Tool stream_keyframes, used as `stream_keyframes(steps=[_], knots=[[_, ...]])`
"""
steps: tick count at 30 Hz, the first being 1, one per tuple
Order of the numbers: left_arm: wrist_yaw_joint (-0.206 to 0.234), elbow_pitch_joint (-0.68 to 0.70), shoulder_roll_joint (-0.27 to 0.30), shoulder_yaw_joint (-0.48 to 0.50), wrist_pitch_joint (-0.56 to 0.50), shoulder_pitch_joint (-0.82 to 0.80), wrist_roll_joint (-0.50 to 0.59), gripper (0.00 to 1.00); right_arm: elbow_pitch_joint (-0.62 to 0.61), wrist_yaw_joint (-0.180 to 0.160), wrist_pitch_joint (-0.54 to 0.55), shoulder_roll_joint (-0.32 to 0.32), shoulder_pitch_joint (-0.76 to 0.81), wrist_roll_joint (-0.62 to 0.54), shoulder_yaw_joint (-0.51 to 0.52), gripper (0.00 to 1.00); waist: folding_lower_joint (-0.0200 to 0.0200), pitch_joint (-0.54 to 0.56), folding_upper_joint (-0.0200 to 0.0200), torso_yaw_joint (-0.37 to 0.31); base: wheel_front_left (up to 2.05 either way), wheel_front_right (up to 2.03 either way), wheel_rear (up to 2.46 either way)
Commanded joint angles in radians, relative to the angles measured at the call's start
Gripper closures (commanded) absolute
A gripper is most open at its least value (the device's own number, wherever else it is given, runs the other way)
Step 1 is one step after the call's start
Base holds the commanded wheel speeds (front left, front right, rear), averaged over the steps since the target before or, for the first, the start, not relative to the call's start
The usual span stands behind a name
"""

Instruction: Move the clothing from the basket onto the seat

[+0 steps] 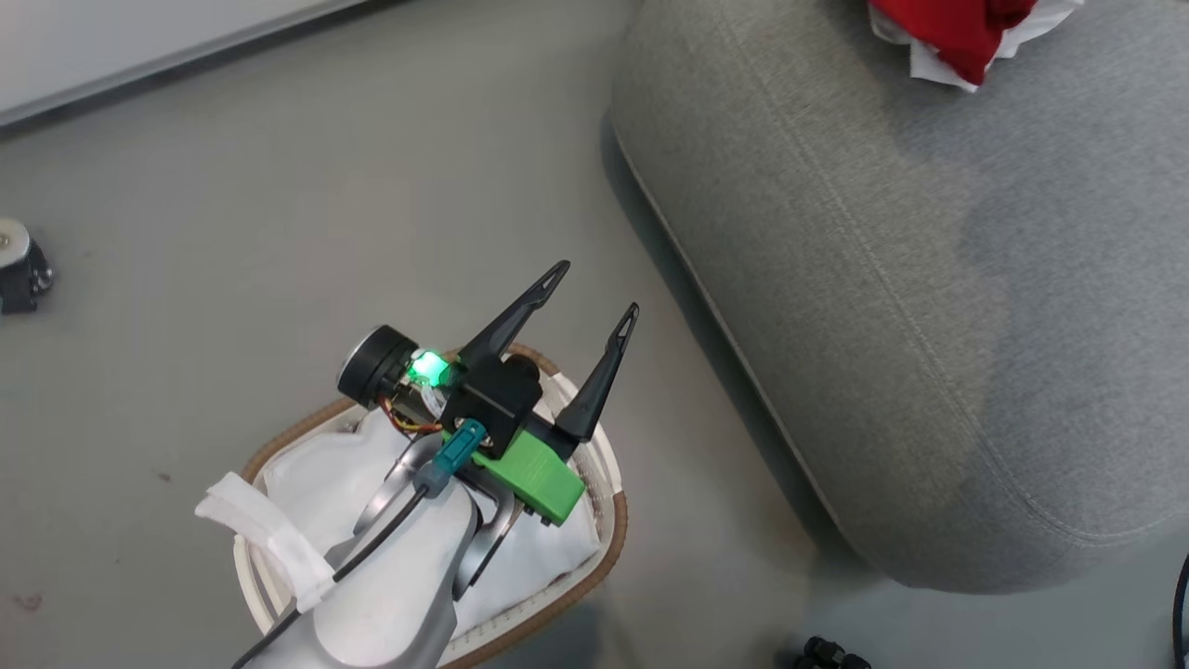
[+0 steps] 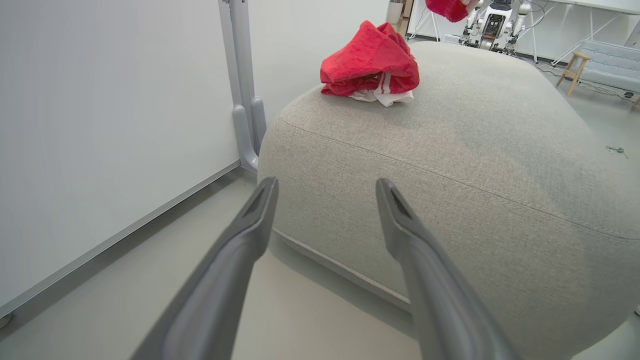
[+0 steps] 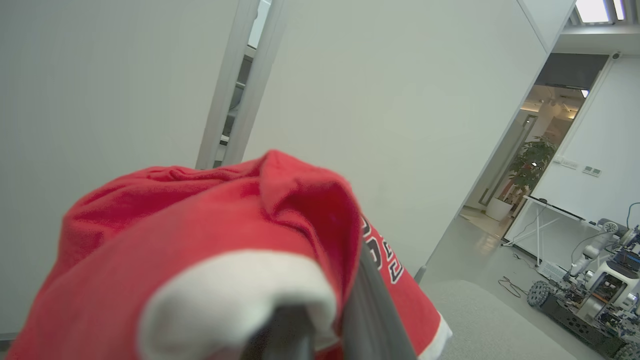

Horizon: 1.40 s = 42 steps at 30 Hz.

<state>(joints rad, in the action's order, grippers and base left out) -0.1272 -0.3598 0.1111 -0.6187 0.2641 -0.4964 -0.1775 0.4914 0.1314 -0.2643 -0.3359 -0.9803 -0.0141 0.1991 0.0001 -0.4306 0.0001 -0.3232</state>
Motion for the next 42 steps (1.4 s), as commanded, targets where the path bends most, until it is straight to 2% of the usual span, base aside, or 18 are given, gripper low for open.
stream_keyframes(steps=[1,5,10,15,18,19,21,22,23,24,29,34,42], knots=[[-0.002,0.006,0.011,-0.001,0.0,-0.028,0.009,0.0,0.041,-0.001,0.002,-0.023,-0.056,0.033,0.027,1.0,-0.0001,-0.122,-0.0001,0.088,0.0,0.0,0.0],[-0.002,0.016,0.019,-0.01,0.0,-0.069,0.027,0.0,0.154,-0.001,0.003,-0.075,-0.169,0.053,0.076,1.0,-0.0001,-0.19,-0.0001,0.12,0.0,0.0,0.0],[-0.002,0.02,0.018,-0.018,0.0,-0.108,0.04,0.0,0.277,-0.001,0.0,-0.1,-0.193,-0.016,0.094,1.0,-0.0001,-0.238,-0.0001,0.144,0.0,0.0,0.0],[0.007,0.021,0.014,-0.015,0.0,-0.126,0.039,0.0,0.326,-0.001,-0.001,-0.049,-0.126,-0.051,0.135,1.0,-0.0001,-0.255,-0.0001,0.149,0.0,0.0,0.0],[0.011,0.02,0.021,-0.011,0.0,-0.127,0.036,0.0,0.327,-0.001,-0.002,-0.016,-0.089,-0.031,0.18,1.0,-0.0001,-0.253,-0.0001,0.143,0.0,0.0,0.0],[0.013,0.019,0.023,-0.008,0.0,-0.123,0.033,0.0,0.322,-0.001,-0.002,-0.004,-0.076,-0.023,0.189,0.9,-0.0001,-0.251,-0.0001,0.14,0.0,0.0,0.0],[0.016,0.018,0.028,-0.003,0.0,-0.112,0.025,0.0,0.305,-0.001,-0.001,0.014,-0.049,-0.016,0.197,0.62,-0.0001,-0.245,-0.0001,0.132,0.0,0.0,0.0],[0.019,0.017,0.03,0.0,0.0,-0.105,0.024,0.0,0.295,-0.001,-0.001,0.021,-0.035,-0.013,0.195,0.44,-0.0001,-0.242,-0.0001,0.127,0.0,0.0,0.0],[0.02,0.016,0.032,0.001,0.0,-0.099,0.023,0.0,0.288,-0.001,0.0,0.026,-0.023,-0.008,0.195,0.08,-0.0001,-0.238,-0.0001,0.123,0.0,0.0,0.0],[0.022,0.015,0.035,0.003,0.0,-0.093,0.023,0.0,0.279,-0.001,0.0,0.031,-0.011,-0.003,0.194,0.0,-0.0001,-0.234,-0.0001,0.12,0.0,0.0,0.0],[0.026,-0.002,0.038,0.013,0.0,-0.074,0.009,0.0,0.243,-0.001,-0.001,0.047,0.058,0.026,0.163,0.0,-0.0001,-0.196,-0.0001,0.102,0.0,0.0,0.0],[0.032,0.0,0.022,0.03,0.0,-0.045,-0.014,0.0,0.22,-0.001,-0.001,0.033,0.151,0.029,0.08,0.0,-0.0001,-0.124,-0.0001,0.098,0.0,0.0,0.0],[0.044,0.016,0.005,0.088,0.0,0.025,-0.041,0.0,0.206,-0.001,-0.001,0.026,0.26,0.05,-0.011,0.0,-0.0001,0.02,-0.0001,0.13,0.0,0.0,0.0]])
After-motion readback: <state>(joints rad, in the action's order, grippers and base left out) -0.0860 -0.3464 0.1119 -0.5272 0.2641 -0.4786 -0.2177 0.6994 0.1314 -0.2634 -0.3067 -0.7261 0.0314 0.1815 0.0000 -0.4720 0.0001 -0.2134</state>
